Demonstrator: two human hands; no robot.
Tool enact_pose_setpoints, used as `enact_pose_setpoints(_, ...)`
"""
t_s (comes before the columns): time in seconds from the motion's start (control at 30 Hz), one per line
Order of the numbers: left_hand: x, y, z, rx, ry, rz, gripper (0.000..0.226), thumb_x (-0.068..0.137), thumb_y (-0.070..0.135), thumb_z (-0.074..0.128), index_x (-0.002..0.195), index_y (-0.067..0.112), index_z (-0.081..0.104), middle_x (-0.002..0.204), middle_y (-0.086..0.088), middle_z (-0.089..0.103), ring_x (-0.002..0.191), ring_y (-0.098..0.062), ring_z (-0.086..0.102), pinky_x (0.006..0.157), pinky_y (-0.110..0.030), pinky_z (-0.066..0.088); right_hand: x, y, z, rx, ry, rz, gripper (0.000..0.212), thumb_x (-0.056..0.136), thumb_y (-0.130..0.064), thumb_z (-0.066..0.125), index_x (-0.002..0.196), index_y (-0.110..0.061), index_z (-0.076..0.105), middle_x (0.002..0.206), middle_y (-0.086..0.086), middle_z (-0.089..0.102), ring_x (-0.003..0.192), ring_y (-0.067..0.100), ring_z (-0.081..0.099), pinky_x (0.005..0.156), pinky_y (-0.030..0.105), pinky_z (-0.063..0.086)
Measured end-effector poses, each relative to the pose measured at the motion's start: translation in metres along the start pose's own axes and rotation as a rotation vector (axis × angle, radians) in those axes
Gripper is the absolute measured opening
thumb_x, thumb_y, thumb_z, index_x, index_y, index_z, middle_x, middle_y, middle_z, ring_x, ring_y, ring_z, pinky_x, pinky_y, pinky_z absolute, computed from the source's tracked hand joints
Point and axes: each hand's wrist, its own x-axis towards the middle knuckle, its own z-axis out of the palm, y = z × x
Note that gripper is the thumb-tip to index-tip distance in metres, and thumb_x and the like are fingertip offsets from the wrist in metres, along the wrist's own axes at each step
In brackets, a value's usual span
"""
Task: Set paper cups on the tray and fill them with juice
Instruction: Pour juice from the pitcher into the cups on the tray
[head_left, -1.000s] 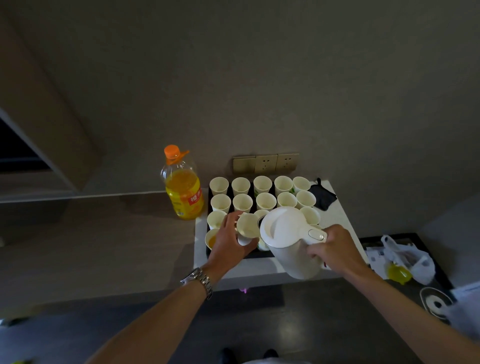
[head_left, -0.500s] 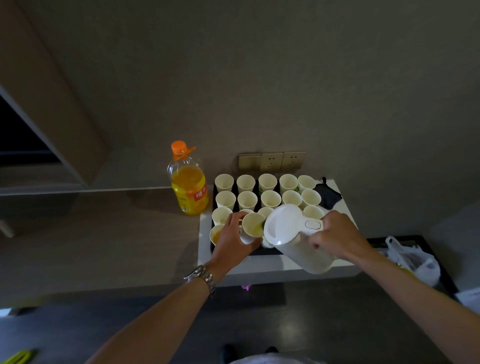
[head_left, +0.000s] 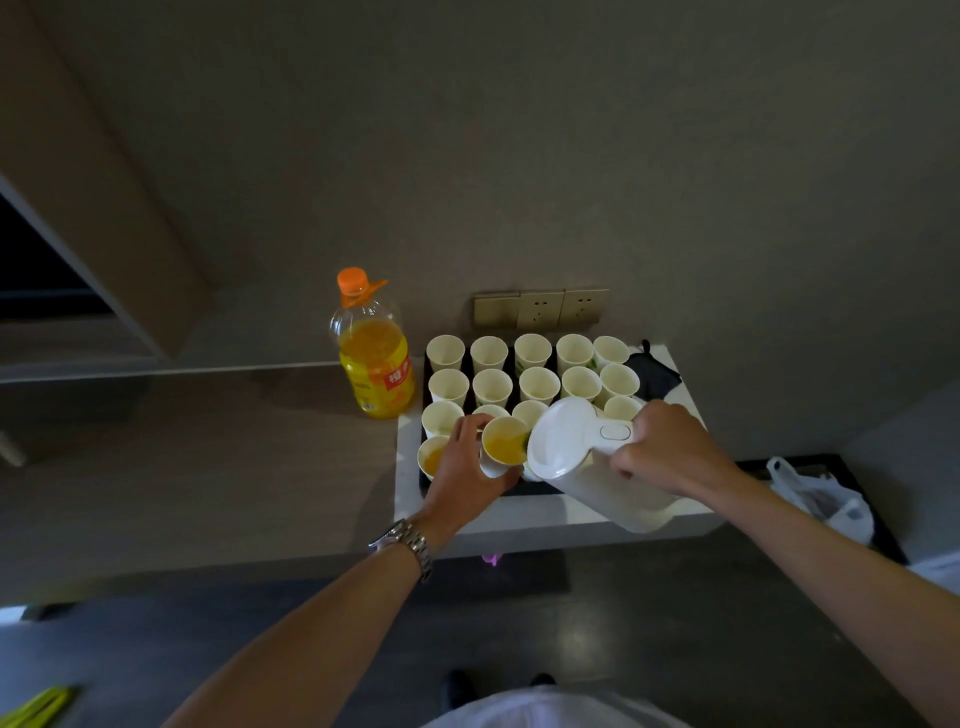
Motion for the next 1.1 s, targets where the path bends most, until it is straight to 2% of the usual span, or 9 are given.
enact_pose_setpoints(0.17,0.0,0.002,0.002,-0.01,-0.02,-0.018,0.074,0.073,0.042,0.09,0.129,0.036,0.043,0.131,0.008,0.055,0.114,-0.012,0.061,0.092,-0.032,0.056,-0.001,-0.007,-0.002,-0.033,0.015,0.002,0.037,0.059,-0.018,0.073,0.053,-0.016,0.036,0.052,0.001,0.034,0.049,0.017,0.03,0.047,0.03,0.021)
enact_pose_setpoints(0.3,0.0,0.002,0.003,0.004,-0.021,-0.027,0.072,0.074,0.042,0.09,0.127,0.042,0.04,0.131,0.009,0.055,0.112,-0.008,0.058,0.086,-0.018,0.049,-0.004,-0.013,-0.003,-0.043,0.016,-0.002,0.034,0.059,-0.015,0.071,0.055,-0.015,0.037,0.053,0.003,0.031,0.049,0.017,0.027,0.048,0.03,0.017)
enact_pose_setpoints(0.5,0.002,0.003,0.006,0.017,-0.033,-0.02,0.072,0.076,0.039,0.089,0.131,0.033,0.043,0.132,0.006,0.059,0.112,-0.008,0.059,0.086,-0.014,0.046,-0.005,-0.013,-0.006,-0.033,0.012,-0.007,0.034,0.06,-0.015,0.07,0.054,-0.015,0.037,0.052,0.003,0.032,0.049,0.019,0.029,0.05,0.032,0.02)
enact_pose_setpoints(0.6,0.003,0.004,0.007,0.013,-0.039,-0.02,0.074,0.076,0.037,0.089,0.134,0.027,0.044,0.13,0.008,0.058,0.111,-0.008,0.058,0.088,-0.017,0.046,-0.005,-0.012,-0.006,-0.022,0.012,-0.006,0.032,0.058,-0.014,0.068,0.054,-0.015,0.036,0.054,0.005,0.032,0.051,0.02,0.029,0.051,0.034,0.02)
enact_pose_setpoints(0.67,0.003,0.004,0.007,0.005,-0.043,-0.026,0.074,0.076,0.037,0.089,0.134,0.028,0.044,0.129,0.011,0.057,0.111,-0.008,0.058,0.089,-0.02,0.048,-0.004,-0.012,-0.006,-0.019,0.012,-0.007,0.034,0.058,-0.014,0.069,0.053,-0.015,0.035,0.053,0.004,0.031,0.051,0.019,0.029,0.051,0.033,0.02)
enact_pose_setpoints(0.8,0.003,0.005,0.008,-0.001,-0.049,-0.026,0.073,0.076,0.038,0.089,0.13,0.034,0.042,0.13,0.01,0.055,0.111,-0.008,0.056,0.087,-0.018,0.045,-0.003,-0.011,-0.004,-0.018,0.008,0.002,0.037,0.058,-0.015,0.07,0.052,-0.016,0.034,0.052,0.003,0.033,0.049,0.018,0.031,0.05,0.032,0.021)
enact_pose_setpoints(0.97,0.004,0.001,0.009,-0.002,-0.028,-0.013,0.075,0.075,0.04,0.089,0.13,0.046,0.039,0.132,0.013,0.054,0.116,-0.008,0.056,0.093,-0.025,0.048,-0.004,-0.003,0.001,0.081,0.009,0.043,0.028,0.062,-0.015,0.073,0.059,-0.009,0.046,0.06,0.008,0.048,0.053,0.018,0.043,0.049,0.029,0.028)
enact_pose_setpoints(1.03,0.004,-0.001,0.012,0.006,-0.016,-0.007,0.075,0.076,0.039,0.089,0.133,0.042,0.041,0.132,0.015,0.052,0.118,-0.009,0.054,0.096,-0.028,0.048,-0.005,0.004,0.005,0.145,0.016,0.064,0.025,0.062,-0.018,0.074,0.07,-0.001,0.058,0.071,0.015,0.061,0.063,0.021,0.055,0.053,0.031,0.035)
enact_pose_setpoints(1.1,0.004,-0.002,0.013,0.02,-0.006,-0.005,0.075,0.076,0.038,0.089,0.136,0.033,0.046,0.135,0.01,0.054,0.121,-0.011,0.054,0.1,-0.032,0.047,-0.005,0.01,0.01,0.196,0.02,0.076,0.027,0.062,-0.019,0.076,0.076,0.001,0.064,0.077,0.015,0.066,0.068,0.023,0.062,0.054,0.032,0.04)
